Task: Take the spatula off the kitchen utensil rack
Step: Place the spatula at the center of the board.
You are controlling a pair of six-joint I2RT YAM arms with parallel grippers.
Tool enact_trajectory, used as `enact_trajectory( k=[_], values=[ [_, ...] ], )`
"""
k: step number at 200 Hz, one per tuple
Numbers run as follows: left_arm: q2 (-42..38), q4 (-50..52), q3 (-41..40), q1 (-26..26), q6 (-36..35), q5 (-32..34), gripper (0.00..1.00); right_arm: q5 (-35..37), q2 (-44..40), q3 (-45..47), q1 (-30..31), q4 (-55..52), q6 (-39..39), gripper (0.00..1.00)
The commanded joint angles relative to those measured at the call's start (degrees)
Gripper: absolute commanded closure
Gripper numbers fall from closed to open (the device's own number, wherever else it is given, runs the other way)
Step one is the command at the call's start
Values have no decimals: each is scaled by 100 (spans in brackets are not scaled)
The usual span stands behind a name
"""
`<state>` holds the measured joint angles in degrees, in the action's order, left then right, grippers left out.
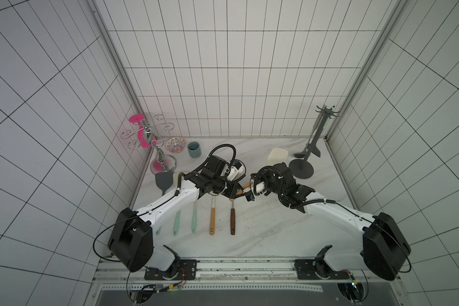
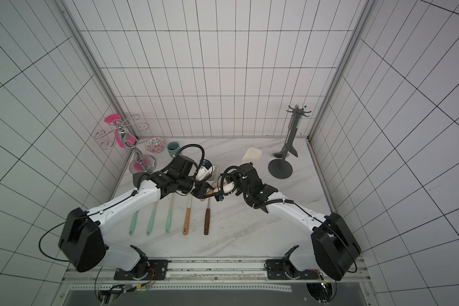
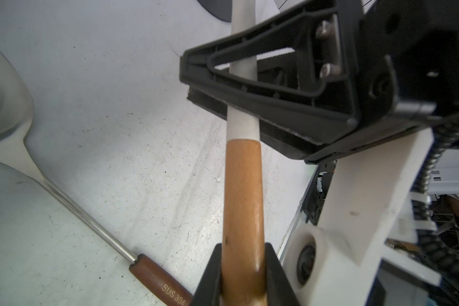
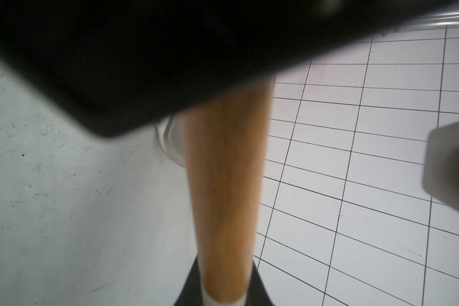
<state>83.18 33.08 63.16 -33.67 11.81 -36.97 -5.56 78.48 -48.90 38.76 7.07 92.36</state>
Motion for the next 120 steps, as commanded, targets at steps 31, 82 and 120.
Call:
enact_trajectory(
  k=[31, 82, 120],
  values=[
    [55, -109, 195, -98, -146, 521, 100, -417, -154, 260, 293, 330, -836, 100],
    [-12, -109, 208, -156, -45, 904, 100, 625, -920, 479, 532, 1028, -4166, 48],
    [-21, -108, 201, -155, 60, 1224, 100, 1569, -1717, 486, 677, 210, -6610, 1]
  ],
)
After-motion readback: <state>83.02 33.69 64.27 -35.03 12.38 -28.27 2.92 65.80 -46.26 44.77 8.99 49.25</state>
